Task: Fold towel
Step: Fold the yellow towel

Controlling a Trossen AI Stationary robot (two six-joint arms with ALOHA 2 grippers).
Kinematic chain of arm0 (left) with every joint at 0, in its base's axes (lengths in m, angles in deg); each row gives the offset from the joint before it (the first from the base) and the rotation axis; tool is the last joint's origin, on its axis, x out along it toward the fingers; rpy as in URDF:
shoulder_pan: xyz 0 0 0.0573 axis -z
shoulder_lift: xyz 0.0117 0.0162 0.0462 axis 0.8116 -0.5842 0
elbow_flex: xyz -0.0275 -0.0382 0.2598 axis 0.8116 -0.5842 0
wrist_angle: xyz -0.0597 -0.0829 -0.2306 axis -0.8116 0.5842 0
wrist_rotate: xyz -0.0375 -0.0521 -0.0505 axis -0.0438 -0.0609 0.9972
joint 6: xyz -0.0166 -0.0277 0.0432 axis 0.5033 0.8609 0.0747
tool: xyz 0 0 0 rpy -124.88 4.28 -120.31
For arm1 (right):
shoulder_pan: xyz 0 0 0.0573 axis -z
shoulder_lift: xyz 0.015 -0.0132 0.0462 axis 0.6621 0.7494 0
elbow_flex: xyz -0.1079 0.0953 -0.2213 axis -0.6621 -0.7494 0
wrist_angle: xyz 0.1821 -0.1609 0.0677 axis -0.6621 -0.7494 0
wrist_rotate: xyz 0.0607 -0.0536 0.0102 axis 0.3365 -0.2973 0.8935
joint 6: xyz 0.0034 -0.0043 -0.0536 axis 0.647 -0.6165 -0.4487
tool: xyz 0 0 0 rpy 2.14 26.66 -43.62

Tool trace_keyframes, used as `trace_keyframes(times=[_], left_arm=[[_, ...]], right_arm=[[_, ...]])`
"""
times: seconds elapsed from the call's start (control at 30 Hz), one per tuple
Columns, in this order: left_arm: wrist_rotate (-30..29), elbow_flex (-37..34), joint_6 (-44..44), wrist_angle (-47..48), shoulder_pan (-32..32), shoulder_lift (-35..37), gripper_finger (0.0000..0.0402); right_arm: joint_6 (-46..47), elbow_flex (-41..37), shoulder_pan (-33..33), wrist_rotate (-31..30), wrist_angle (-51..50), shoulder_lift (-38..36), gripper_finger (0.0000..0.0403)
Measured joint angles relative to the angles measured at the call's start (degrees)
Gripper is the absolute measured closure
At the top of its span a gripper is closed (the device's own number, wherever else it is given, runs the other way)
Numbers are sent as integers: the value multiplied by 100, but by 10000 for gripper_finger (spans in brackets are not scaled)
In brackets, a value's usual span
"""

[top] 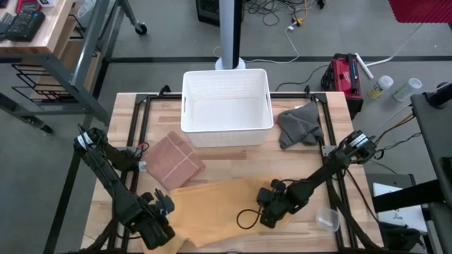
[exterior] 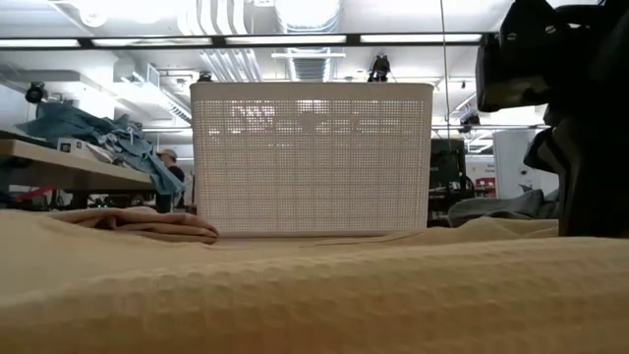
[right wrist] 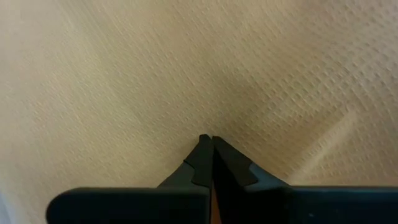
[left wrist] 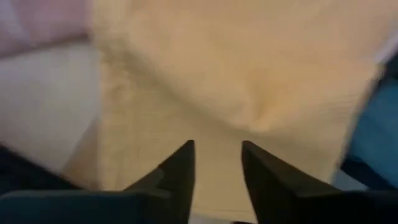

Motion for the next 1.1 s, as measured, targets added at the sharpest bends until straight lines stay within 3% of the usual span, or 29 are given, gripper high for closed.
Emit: trace_keyframes(times=[0.07,0.13,0.27,0.33,0.43,0.57,0.87,1.1], left_arm=[[-8,0,-12,214,7,0,257],[-388,-3,-125,44,5,0,233],[-2672,-36,-1389,-1633,-337,-18,209],[-3213,-116,-2351,-2612,-662,-97,208],[-2947,-251,-3631,-3801,-1202,-338,220],[-2460,-387,-4354,-4559,-1859,-810,242],[-1558,-358,-4740,-5336,-2570,-1875,285],[-1134,-341,-4326,-5497,-2543,-2460,314]], right_arm=[[21,0,0,-23,75,0,403],[15,0,0,-27,163,0,403],[-3,-2,-5,-108,80,-64,403],[-3,-2,-40,-152,88,-202,403],[-3,-2,-145,-176,-51,-465,403],[145,-1,-373,-421,-576,-861,403],[1828,-2,-745,-677,-2840,-1174,403],[2080,-94,-834,-351,-2799,-1126,402]])
